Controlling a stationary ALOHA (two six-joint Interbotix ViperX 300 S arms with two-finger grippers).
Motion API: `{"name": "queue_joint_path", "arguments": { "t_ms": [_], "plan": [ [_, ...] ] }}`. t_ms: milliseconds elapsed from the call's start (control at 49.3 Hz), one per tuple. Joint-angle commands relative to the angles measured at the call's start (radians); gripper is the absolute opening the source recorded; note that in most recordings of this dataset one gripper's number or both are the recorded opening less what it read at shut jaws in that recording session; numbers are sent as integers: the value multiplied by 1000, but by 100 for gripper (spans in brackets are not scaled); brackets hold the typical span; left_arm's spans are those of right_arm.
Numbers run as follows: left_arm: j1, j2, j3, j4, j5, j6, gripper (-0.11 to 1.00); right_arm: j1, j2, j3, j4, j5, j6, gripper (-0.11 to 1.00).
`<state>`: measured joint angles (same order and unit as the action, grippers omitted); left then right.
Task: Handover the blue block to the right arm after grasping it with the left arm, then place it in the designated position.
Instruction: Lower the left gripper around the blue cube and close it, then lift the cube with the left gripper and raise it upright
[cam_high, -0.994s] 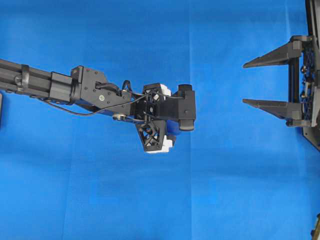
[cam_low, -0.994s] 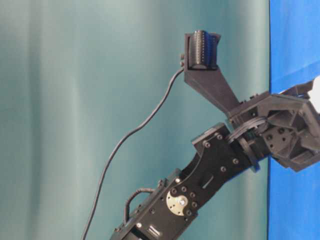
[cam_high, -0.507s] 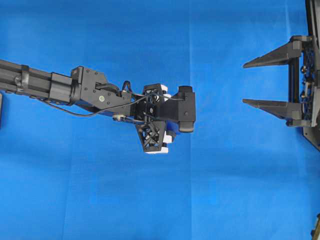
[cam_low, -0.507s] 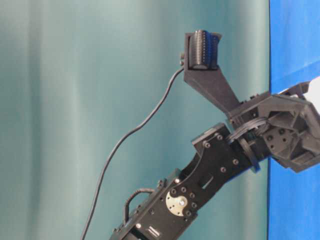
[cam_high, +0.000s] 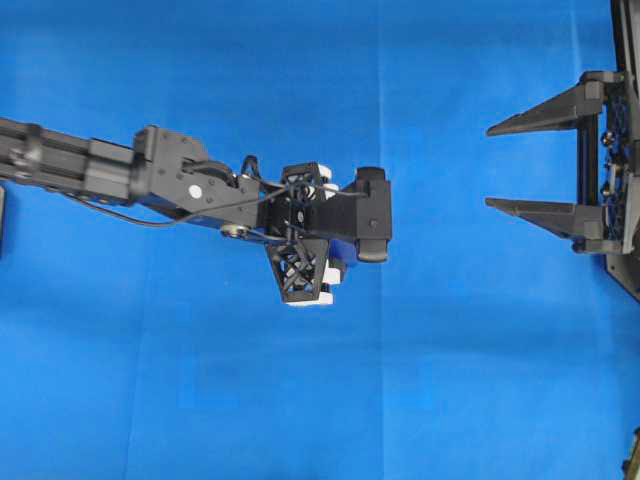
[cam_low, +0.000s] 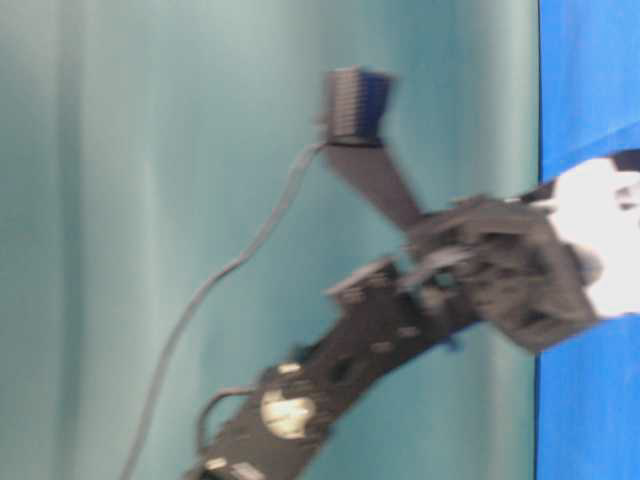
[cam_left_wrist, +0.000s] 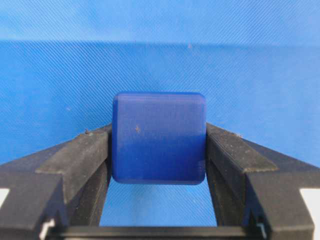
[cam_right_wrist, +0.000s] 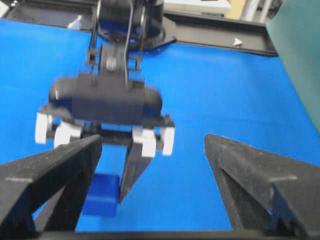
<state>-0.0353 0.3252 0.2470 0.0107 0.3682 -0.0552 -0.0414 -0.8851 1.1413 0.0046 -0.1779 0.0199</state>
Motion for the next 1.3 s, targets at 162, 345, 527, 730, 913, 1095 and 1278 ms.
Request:
{"name": "queue_joint_path", "arguments": {
  "t_ms": [162,345,527,730,913,1095,1278],
  "plan": [
    [-3,-161,-37,2,66,2,49,-3,5,-11,3,0,0,97],
    [-3,-233,-69,2,135,3,49,-2,5,-11,3,2,0,97],
    [-3,-259,-112,5,189,5,49,-2,5,-11,3,2,0,97],
    [-3,-284,-161,11,252,11,49,-2,5,-11,5,2,2,97],
    [-3,-314,-181,9,272,31,49,-2,5,-11,3,2,2,97],
    [-2,-331,-178,9,272,32,49,-2,6,-11,3,2,2,97],
    [-2,-331,-176,9,272,32,49,-2,6,-11,3,2,2,97]
  ]
}}
